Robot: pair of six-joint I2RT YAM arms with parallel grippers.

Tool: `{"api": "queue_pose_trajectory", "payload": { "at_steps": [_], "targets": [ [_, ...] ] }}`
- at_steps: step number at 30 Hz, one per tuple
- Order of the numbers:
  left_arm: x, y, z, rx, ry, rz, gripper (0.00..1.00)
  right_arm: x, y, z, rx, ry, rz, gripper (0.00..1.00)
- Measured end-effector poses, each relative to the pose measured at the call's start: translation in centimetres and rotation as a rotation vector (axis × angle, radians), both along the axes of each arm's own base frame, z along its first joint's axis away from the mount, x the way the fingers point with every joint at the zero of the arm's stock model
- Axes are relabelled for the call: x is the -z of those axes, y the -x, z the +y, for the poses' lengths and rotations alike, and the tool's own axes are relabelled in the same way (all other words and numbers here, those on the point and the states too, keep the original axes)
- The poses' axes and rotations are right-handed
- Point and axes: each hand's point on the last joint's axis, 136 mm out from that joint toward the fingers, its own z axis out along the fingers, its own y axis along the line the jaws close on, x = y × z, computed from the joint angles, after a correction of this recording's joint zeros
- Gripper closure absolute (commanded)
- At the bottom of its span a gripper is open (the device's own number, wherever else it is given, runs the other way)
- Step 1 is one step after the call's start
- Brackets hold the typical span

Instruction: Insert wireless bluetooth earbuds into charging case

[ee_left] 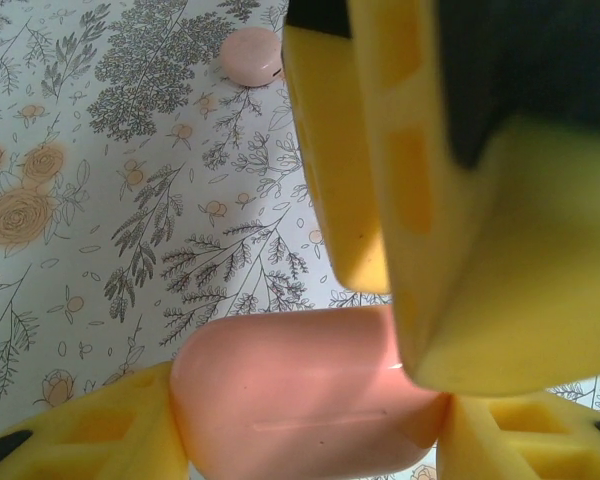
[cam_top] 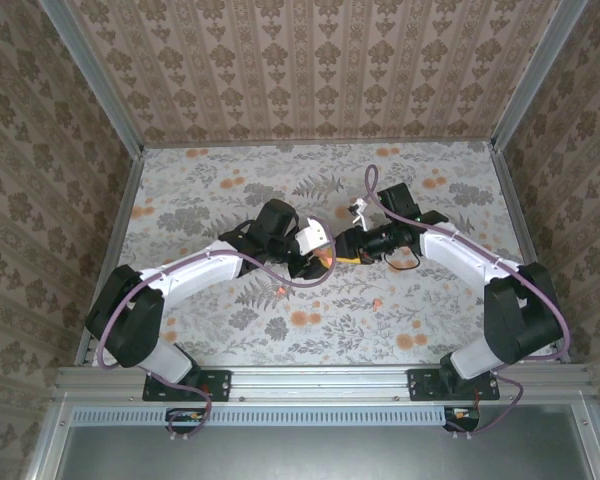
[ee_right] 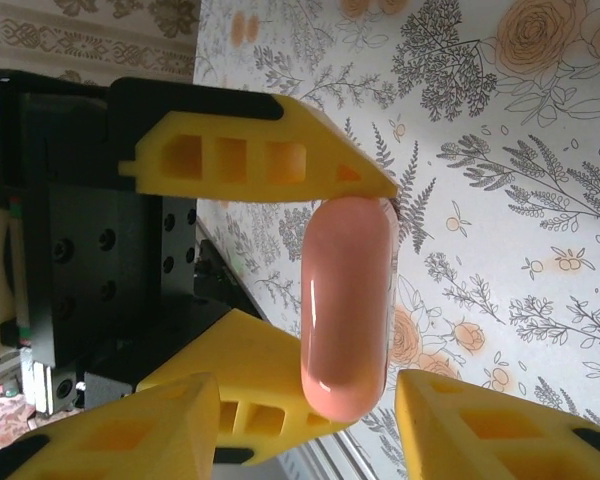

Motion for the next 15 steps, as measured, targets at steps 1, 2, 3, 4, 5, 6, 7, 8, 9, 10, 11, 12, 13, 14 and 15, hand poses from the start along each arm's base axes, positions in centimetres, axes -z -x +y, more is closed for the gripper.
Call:
{"api": "queue_pose_trajectory", "payload": {
  "at_steps": [1, 2, 3, 4, 5, 6, 7, 8, 9, 10, 11, 12, 13, 14, 15],
  "targets": [
    [0.0, 0.0, 0.0, 0.001, 0.000, 0.000, 0.62, 0.1, 0.0, 0.1, -0.002, 0.002, 0.003, 0.56],
    [0.0, 0.1, 0.0, 0.002, 0.000, 0.000, 0.62, 0.3, -0.1, 0.2, -0.004, 0.006, 0.005, 0.56],
    [0.0, 0.1, 0.0, 0.002, 0.000, 0.000, 0.62, 0.4, -0.1, 0.3, -0.006, 0.009, 0.007, 0.56],
    [0.0, 0.1, 0.0, 0.002, 0.000, 0.000, 0.62, 0.5, -0.1, 0.5, -0.008, 0.013, 0.010, 0.56],
    [0.0, 0.0, 0.0, 0.001, 0.000, -0.001, 0.62, 0.6, -0.1, 0.6, -0.012, 0.015, 0.012, 0.57],
    [0.0, 0.0, -0.1, 0.001, 0.000, -0.001, 0.62, 0.7, -0.1, 0.8, -0.016, 0.017, 0.012, 0.58],
    [0.0, 0.0, 0.0, 0.000, -0.001, 0.000, 0.62, 0.8, -0.2, 0.9, -0.018, 0.022, 0.012, 0.59],
    [0.0, 0.0, 0.0, -0.001, -0.002, -0.001, 0.62, 0.9, -0.2, 1.0, -0.019, 0.026, 0.013, 0.60],
    [0.0, 0.0, 0.0, -0.002, -0.003, -0.001, 0.62, 1.0, -0.3, 1.1, -0.020, 0.031, 0.016, 0.60],
    [-0.1, 0.0, 0.1, -0.003, -0.002, -0.003, 0.62, 1.0, -0.4, 1.2, -0.022, 0.034, 0.016, 0.61],
    [-0.2, 0.0, 0.1, -0.003, 0.000, -0.005, 0.62, 1.0, -0.4, 1.3, -0.024, 0.036, 0.018, 0.62],
    [-0.4, 0.0, 0.1, -0.004, 0.002, -0.008, 0.62, 1.0, -0.4, 1.3, -0.026, 0.039, 0.016, 0.63],
    [-0.5, 0.0, 0.1, -0.005, 0.004, -0.011, 0.62, 1.0, -0.4, 1.3, -0.028, 0.043, 0.013, 0.63],
    [-0.6, 0.0, 0.1, -0.004, 0.006, -0.013, 0.62, 0.9, -0.4, 1.4, -0.031, 0.043, 0.010, 0.63],
    [-0.7, 0.0, 0.1, -0.004, 0.008, -0.015, 0.62, 0.9, -0.4, 1.4, -0.033, 0.047, 0.007, 0.63]
  ]
}}
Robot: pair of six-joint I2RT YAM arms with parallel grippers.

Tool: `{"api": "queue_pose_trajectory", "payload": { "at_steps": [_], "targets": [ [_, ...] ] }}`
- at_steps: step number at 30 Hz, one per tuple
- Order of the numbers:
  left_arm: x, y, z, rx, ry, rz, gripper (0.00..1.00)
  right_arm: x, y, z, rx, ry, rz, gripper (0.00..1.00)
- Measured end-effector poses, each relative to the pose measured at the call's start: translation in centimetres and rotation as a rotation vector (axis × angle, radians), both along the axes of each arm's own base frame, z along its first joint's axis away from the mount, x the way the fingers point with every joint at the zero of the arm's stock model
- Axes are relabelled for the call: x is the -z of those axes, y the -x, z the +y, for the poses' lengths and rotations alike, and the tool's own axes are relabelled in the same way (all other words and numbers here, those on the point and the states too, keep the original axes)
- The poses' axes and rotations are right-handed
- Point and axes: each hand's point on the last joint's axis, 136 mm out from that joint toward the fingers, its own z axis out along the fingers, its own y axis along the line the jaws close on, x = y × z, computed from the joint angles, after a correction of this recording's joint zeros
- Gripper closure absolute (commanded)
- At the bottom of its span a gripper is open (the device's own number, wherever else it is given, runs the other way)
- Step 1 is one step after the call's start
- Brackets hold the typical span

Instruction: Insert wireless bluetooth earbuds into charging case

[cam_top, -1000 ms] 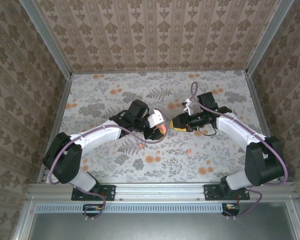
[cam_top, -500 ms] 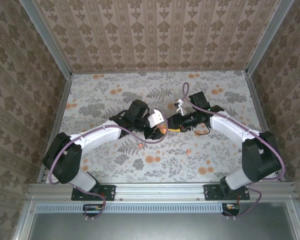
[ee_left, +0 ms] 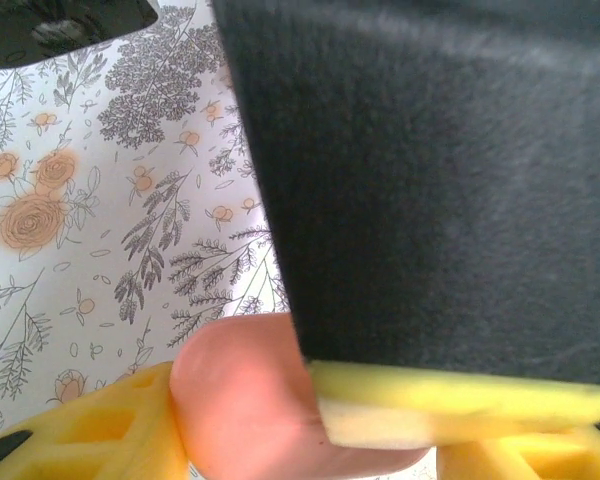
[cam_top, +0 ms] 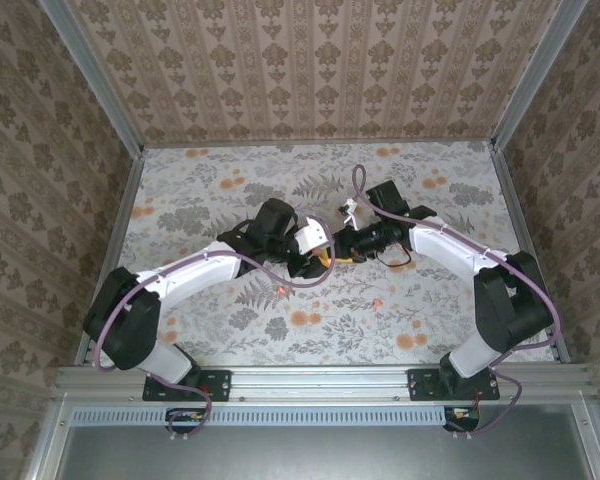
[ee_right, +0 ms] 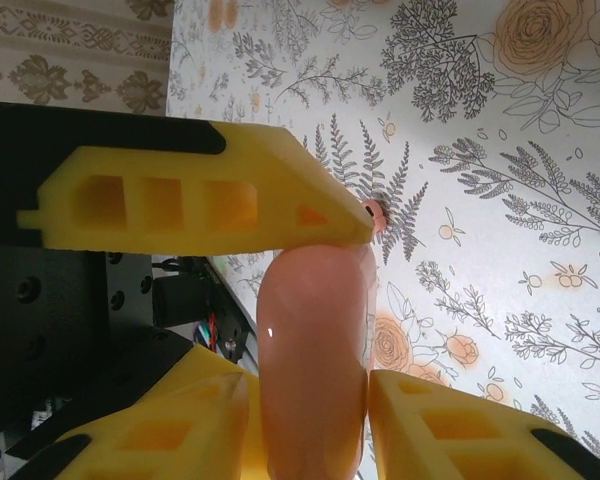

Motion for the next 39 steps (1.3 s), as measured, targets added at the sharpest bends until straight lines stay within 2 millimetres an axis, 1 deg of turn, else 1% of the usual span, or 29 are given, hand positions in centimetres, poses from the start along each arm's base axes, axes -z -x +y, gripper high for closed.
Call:
{"api": "queue_pose_trajectory", "payload": {
  "at_steps": [2, 4, 7, 8, 10, 13, 14, 16, 17, 18, 19, 22, 25, 29, 32, 35, 39],
  "targets": [
    [-0.2, 0.0, 0.0, 0.000, 0.005, -0.005, 0.62, 0.0, 0.0, 0.1, -0.004, 0.006, -0.004, 0.64],
    [-0.5, 0.1, 0.0, 0.002, 0.009, -0.010, 0.62, 0.0, 0.1, 0.2, -0.008, 0.010, -0.008, 0.69],
    [-0.5, 0.1, 0.0, -0.002, 0.005, -0.012, 0.61, 0.0, 0.1, 0.2, -0.015, 0.014, -0.012, 0.72],
    [-0.5, 0.1, 0.0, -0.005, 0.004, -0.012, 0.60, -0.1, 0.1, 0.2, -0.017, 0.015, -0.015, 0.72],
    [-0.5, 0.1, 0.1, -0.005, 0.003, -0.012, 0.54, -0.1, 0.1, 0.3, -0.023, 0.019, -0.020, 0.74],
    [-0.5, 0.1, 0.1, -0.007, 0.001, -0.013, 0.49, -0.2, 0.1, 0.2, -0.029, 0.031, -0.034, 0.78],
    [-0.5, 0.1, 0.1, -0.008, 0.001, -0.013, 0.46, -0.2, 0.0, 0.1, -0.030, 0.036, -0.042, 0.78],
    [-0.5, 0.1, 0.1, -0.009, 0.001, -0.013, 0.32, -0.2, 0.0, 0.1, -0.036, 0.046, -0.054, 0.82],
    [-0.5, 0.1, 0.1, -0.010, 0.003, -0.010, 0.26, -0.3, 0.1, 0.0, -0.038, 0.051, -0.066, 0.83],
    [-0.6, 0.1, 0.0, -0.012, 0.006, -0.005, 0.17, -0.4, 0.1, -0.1, -0.040, 0.061, -0.082, 0.83],
    [-0.7, 0.1, 0.1, -0.016, 0.011, -0.002, 0.13, -0.6, 0.2, -0.4, -0.044, 0.074, -0.100, 0.83],
    [-1.0, -0.4, 0.3, -0.037, 0.021, 0.012, 0.12, -1.0, 0.2, -1.1, -0.053, 0.112, -0.167, 0.84],
    [-1.6, -0.7, 0.7, -0.040, 0.045, 0.017, 0.12, -1.7, 0.3, -1.8, -0.083, 0.145, -0.262, 0.86],
    [-3.3, -0.4, 1.1, -0.001, 0.112, 0.043, 0.14, -2.8, 0.8, -2.5, -0.172, 0.171, -0.434, 0.88],
    [-4.0, 0.5, 1.5, 0.064, 0.149, 0.064, 0.16, -3.5, 1.8, -3.0, -0.275, 0.185, -0.571, 0.88],
    [-4.5, 2.1, 1.6, 0.152, 0.171, 0.077, 0.19, -4.2, 2.7, -3.5, -0.391, 0.197, -0.712, 0.89],
    [-5.3, 3.8, 1.9, 0.247, 0.186, 0.050, 0.23, -4.3, 4.0, -4.0, -0.554, 0.210, -0.861, 0.89]
  ]
}}
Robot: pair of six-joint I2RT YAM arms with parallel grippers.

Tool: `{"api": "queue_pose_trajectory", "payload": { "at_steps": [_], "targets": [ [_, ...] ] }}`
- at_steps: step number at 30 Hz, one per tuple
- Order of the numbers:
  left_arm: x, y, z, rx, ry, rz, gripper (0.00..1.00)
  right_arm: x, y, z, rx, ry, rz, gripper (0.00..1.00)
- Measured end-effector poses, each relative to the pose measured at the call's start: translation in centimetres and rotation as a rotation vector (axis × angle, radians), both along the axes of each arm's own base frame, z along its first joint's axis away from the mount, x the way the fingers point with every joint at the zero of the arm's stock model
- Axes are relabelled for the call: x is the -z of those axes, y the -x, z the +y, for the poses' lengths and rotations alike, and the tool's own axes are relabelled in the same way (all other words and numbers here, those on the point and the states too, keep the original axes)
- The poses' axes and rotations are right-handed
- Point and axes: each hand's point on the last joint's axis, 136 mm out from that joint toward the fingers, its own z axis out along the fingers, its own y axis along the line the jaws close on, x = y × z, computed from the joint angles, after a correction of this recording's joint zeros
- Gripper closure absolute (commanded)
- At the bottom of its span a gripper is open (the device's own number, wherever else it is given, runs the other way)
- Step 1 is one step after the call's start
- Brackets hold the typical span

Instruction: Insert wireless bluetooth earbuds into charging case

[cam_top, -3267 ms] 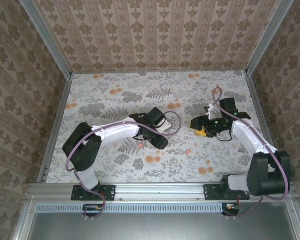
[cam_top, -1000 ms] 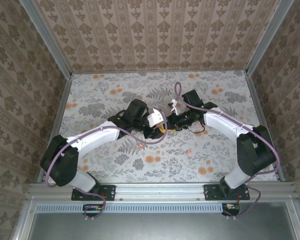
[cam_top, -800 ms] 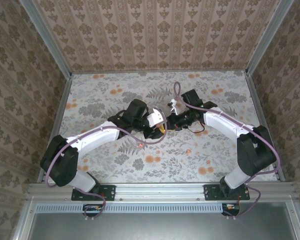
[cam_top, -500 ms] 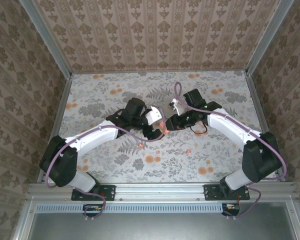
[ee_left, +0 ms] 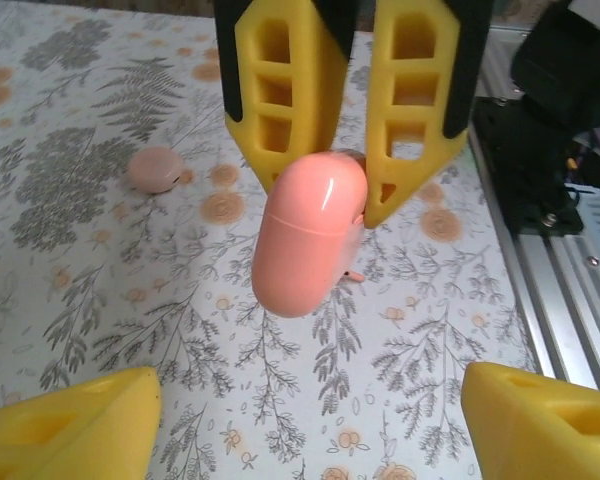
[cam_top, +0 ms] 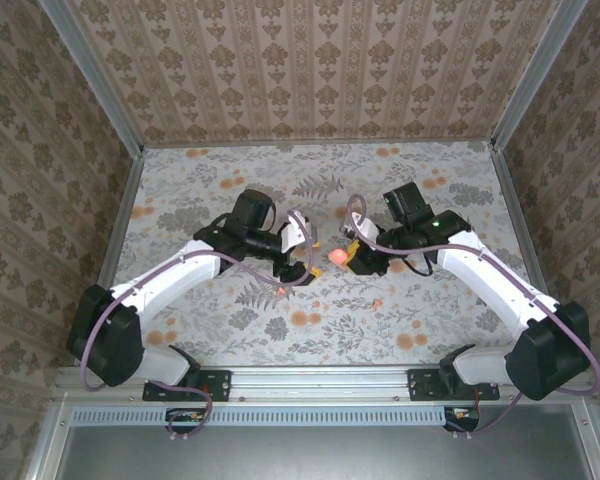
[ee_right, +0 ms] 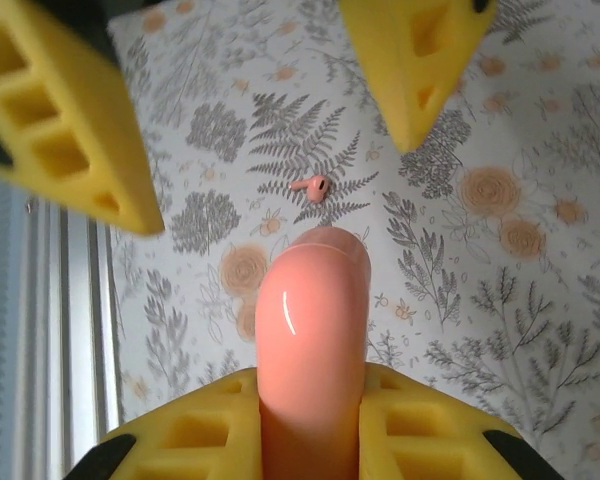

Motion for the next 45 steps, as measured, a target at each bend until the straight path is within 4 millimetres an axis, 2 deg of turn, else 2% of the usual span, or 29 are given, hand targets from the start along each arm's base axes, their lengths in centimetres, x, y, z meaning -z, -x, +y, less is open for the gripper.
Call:
{"api": "queue_pose_trajectory", "payload": {
  "at_steps": [3, 5, 6, 13, 16, 23, 29, 34, 38, 41, 45],
  "targets": [
    [-0.6, 0.5, 0.2, 0.033, 0.012, -0.054, 0.25, 0.3, 0.6, -0.2, -0.089, 0.026, -0.062, 0.89],
    [-1.1, 0.8, 0.4, 0.053, 0.021, -0.095, 0.38, 0.4, 1.0, -0.1, -0.141, 0.036, -0.098, 0.89],
    [-1.3, 1.0, 0.5, 0.071, 0.027, -0.122, 0.40, 0.4, 1.1, 0.0, -0.162, 0.038, -0.116, 0.89],
    [-1.3, 2.5, 0.7, 0.157, 0.028, -0.193, 0.42, 0.3, 2.8, 1.6, -0.312, 0.032, -0.197, 0.89],
    [-1.1, 3.1, 0.6, 0.180, 0.020, -0.198, 0.47, 0.0, 3.2, 2.3, -0.349, 0.017, -0.220, 0.89],
    [-0.3, 3.5, 0.3, 0.209, -0.001, -0.188, 0.48, -0.7, 3.0, 3.3, -0.367, -0.014, -0.265, 0.89],
    [-0.1, 3.8, 0.2, 0.220, -0.008, -0.182, 0.56, -1.1, 2.9, 3.7, -0.374, -0.038, -0.282, 0.88],
    [-0.1, 4.0, 0.1, 0.227, -0.007, -0.183, 0.68, -1.1, 3.0, 3.8, -0.377, -0.044, -0.277, 0.88],
    [-0.1, 4.0, 0.1, 0.228, -0.007, -0.186, 0.72, -1.1, 3.1, 3.9, -0.374, -0.047, -0.265, 0.88],
    [-0.1, 4.0, 0.1, 0.226, -0.009, -0.187, 0.81, -1.0, 3.1, 3.9, -0.369, -0.047, -0.256, 0.88],
    [0.0, 4.0, 0.2, 0.227, -0.012, -0.188, 0.90, -0.8, 3.2, 3.9, -0.364, -0.045, -0.246, 0.84]
  ]
}}
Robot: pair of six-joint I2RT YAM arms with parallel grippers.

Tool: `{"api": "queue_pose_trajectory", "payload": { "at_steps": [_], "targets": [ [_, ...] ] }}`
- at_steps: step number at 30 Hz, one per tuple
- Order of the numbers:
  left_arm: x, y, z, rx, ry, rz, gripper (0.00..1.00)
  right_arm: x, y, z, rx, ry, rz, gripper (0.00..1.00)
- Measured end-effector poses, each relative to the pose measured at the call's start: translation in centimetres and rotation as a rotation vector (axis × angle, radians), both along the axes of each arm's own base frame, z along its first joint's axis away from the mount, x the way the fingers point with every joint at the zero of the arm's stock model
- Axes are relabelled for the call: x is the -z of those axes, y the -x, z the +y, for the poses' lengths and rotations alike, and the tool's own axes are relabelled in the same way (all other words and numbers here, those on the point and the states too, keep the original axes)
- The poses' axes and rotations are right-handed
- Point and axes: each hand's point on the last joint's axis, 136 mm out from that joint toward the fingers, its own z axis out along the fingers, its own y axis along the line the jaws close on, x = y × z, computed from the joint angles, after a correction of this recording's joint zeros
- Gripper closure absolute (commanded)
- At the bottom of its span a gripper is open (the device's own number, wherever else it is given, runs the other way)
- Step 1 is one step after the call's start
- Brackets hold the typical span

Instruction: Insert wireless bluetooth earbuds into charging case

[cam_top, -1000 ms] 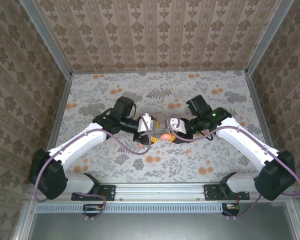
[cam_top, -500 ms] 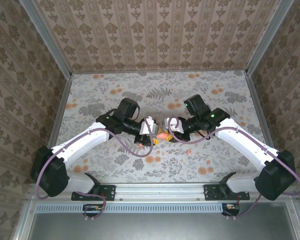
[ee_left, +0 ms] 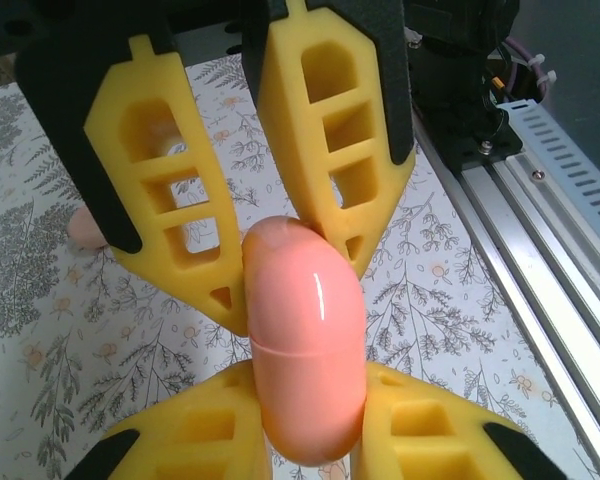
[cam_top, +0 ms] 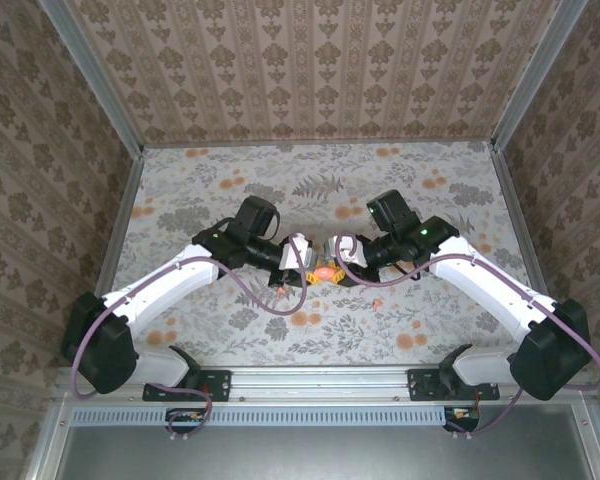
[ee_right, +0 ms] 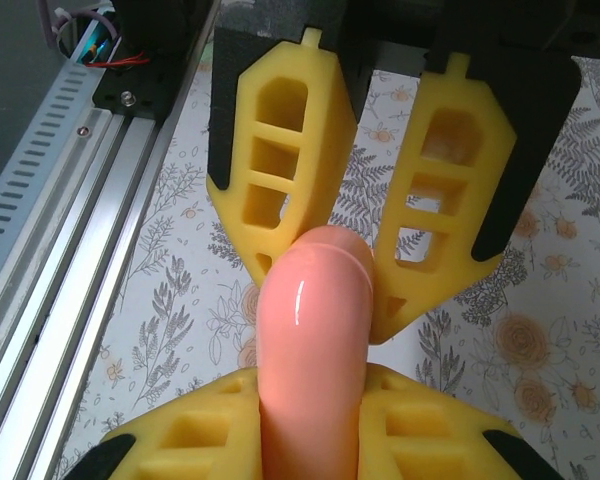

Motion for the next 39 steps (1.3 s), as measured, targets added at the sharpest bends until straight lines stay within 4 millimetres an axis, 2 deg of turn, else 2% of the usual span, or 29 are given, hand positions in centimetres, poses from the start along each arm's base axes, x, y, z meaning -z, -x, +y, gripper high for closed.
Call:
{"api": "queue_pose_trajectory", "payload": {
  "at_steps": [6, 9, 16, 26, 29, 33, 35, 37, 39],
  "targets": [
    [0.1, 0.0, -0.1, -0.006, 0.009, 0.016, 0.92, 0.3, -0.3, -0.2, 0.046, -0.041, -0.025, 0.61],
    [0.0, 0.2, -0.2, -0.007, 0.043, 0.038, 0.92, 0.5, -0.6, -1.1, 0.108, -0.082, -0.041, 0.56],
    [-0.7, 0.1, -0.4, -0.024, 0.112, 0.078, 0.93, 0.3, -0.9, -2.5, 0.210, -0.202, -0.023, 0.55],
    [-1.8, -0.3, -0.8, -0.038, 0.181, 0.124, 0.93, -1.3, -0.9, -1.9, 0.206, -0.305, -0.007, 0.54],
    [-2.1, -0.4, -0.9, -0.043, 0.193, 0.129, 0.93, -1.6, -1.0, -1.8, 0.206, -0.319, -0.007, 0.60],
    [-2.4, -0.5, -1.0, -0.046, 0.204, 0.135, 0.89, -2.0, -0.9, -1.7, 0.198, -0.336, -0.002, 0.79],
    [-2.4, -0.7, -1.0, -0.051, 0.204, 0.137, 0.81, -2.0, -0.9, -1.7, 0.197, -0.336, -0.002, 0.83],
    [-2.4, -0.7, -1.0, -0.051, 0.204, 0.135, 0.65, -1.9, -0.8, -1.8, 0.195, -0.328, -0.002, 0.84],
    [-2.3, -0.6, -0.9, -0.054, 0.198, 0.146, 0.61, -1.8, -0.7, -1.9, 0.194, -0.308, -0.003, 0.84]
  ]
}}
